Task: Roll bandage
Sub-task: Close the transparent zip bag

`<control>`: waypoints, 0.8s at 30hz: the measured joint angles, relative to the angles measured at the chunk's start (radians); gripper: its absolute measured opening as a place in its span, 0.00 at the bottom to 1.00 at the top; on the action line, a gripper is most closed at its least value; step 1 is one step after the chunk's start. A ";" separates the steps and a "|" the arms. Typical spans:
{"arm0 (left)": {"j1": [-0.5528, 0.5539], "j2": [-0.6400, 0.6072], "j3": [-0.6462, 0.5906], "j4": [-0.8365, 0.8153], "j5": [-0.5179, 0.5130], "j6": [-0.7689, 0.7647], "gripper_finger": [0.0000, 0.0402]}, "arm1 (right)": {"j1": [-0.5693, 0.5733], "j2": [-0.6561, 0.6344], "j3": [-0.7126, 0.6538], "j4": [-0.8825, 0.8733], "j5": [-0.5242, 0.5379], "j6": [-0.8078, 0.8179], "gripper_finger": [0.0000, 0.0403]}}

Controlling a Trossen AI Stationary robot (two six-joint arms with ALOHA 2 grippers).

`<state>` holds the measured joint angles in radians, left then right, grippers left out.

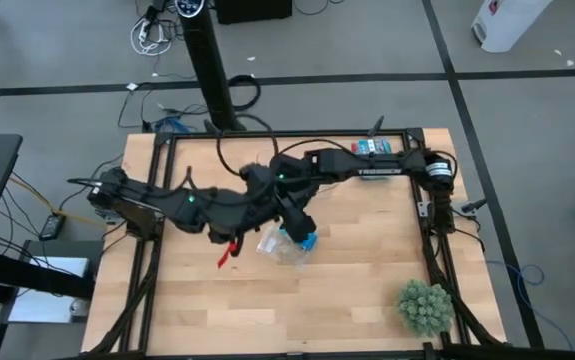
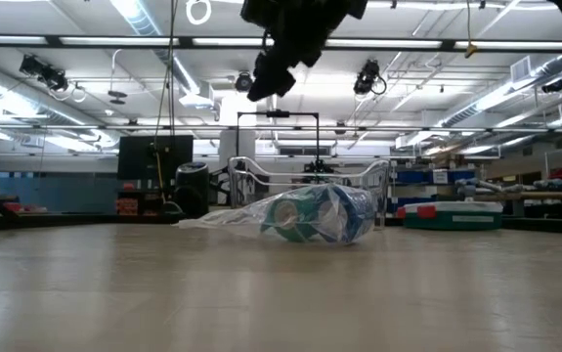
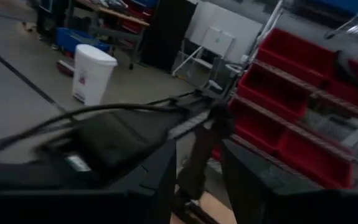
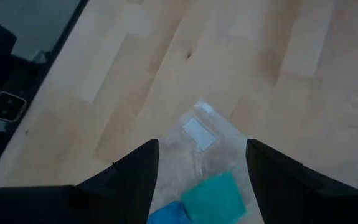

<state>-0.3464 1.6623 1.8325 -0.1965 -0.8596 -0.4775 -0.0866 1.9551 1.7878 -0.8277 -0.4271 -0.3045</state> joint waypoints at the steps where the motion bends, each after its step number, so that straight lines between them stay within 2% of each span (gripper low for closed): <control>1: -0.004 0.000 -0.025 0.035 0.005 -0.009 0.33 | 0.001 0.010 0.002 0.000 -0.002 -0.004 0.58; 7: -0.036 -0.024 -0.216 0.306 0.033 -0.025 0.33 | 0.010 0.050 0.006 0.021 0.001 -0.072 0.57; 11: -0.055 -0.079 -0.362 0.494 0.031 -0.025 0.33 | 0.015 0.059 0.004 0.031 0.059 -0.128 0.57; 15: -0.063 -0.142 -0.489 0.639 0.017 -0.021 0.33 | 0.015 0.077 0.007 0.057 0.066 -0.130 0.56; 21: -0.066 -0.253 -0.577 0.671 0.010 0.013 0.33 | 0.018 0.128 0.006 0.027 0.093 -0.116 0.56; 24: -0.068 -0.298 -0.597 0.636 -0.038 0.029 0.33 | 0.021 0.153 0.004 0.020 0.117 -0.121 0.56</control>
<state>-0.4145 1.3639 1.2354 0.4397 -0.8974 -0.4484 -0.0658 2.1086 1.7916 -0.8073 -0.3104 -0.4254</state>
